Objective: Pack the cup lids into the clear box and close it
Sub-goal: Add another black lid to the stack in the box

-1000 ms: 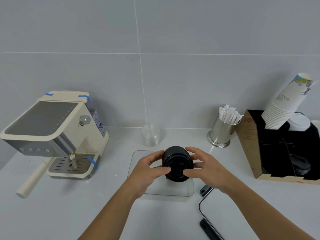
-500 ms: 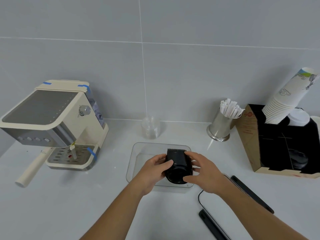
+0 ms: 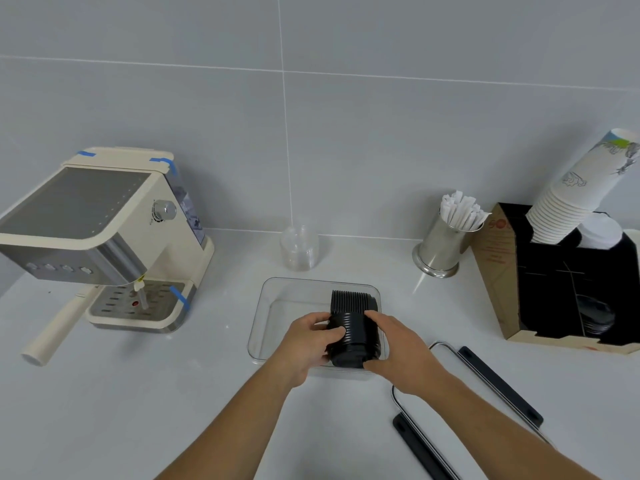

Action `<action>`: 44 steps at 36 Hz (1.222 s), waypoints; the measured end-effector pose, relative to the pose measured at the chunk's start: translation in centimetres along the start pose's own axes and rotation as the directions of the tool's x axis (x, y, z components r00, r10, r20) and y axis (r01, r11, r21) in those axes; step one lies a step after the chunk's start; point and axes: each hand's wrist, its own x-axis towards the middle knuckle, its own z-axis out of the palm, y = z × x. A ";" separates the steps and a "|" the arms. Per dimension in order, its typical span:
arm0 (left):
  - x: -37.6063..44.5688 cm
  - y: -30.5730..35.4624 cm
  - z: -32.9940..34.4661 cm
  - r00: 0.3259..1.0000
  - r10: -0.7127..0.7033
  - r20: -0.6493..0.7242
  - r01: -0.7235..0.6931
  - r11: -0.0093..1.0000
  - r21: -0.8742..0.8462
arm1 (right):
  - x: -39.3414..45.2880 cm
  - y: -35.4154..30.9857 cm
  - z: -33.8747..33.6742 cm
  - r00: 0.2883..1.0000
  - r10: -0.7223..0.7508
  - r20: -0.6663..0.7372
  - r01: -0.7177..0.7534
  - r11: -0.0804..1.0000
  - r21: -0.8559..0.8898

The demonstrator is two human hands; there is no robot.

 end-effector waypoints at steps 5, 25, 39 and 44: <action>0.7 -0.1 0.3 1.000 -0.010 -0.016 0.011 0.999 0.049 | 0.0 0.2 0.0 0.999 -0.022 0.024 0.024 0.998 -0.060; 3.3 -1.3 0.4 0.997 -0.072 -0.007 0.072 0.988 0.140 | 0.4 0.4 -0.2 0.994 0.036 0.101 -0.017 0.982 -0.187; 4.3 -1.4 0.1 0.998 -0.043 0.037 0.026 0.926 0.377 | 0.3 2.3 2.3 0.998 0.032 0.056 -0.021 0.982 -0.190; 4.4 -1.4 0.1 0.998 -0.048 0.045 0.028 0.928 0.372 | -0.1 1.9 2.3 0.999 0.044 0.013 -0.041 0.980 -0.196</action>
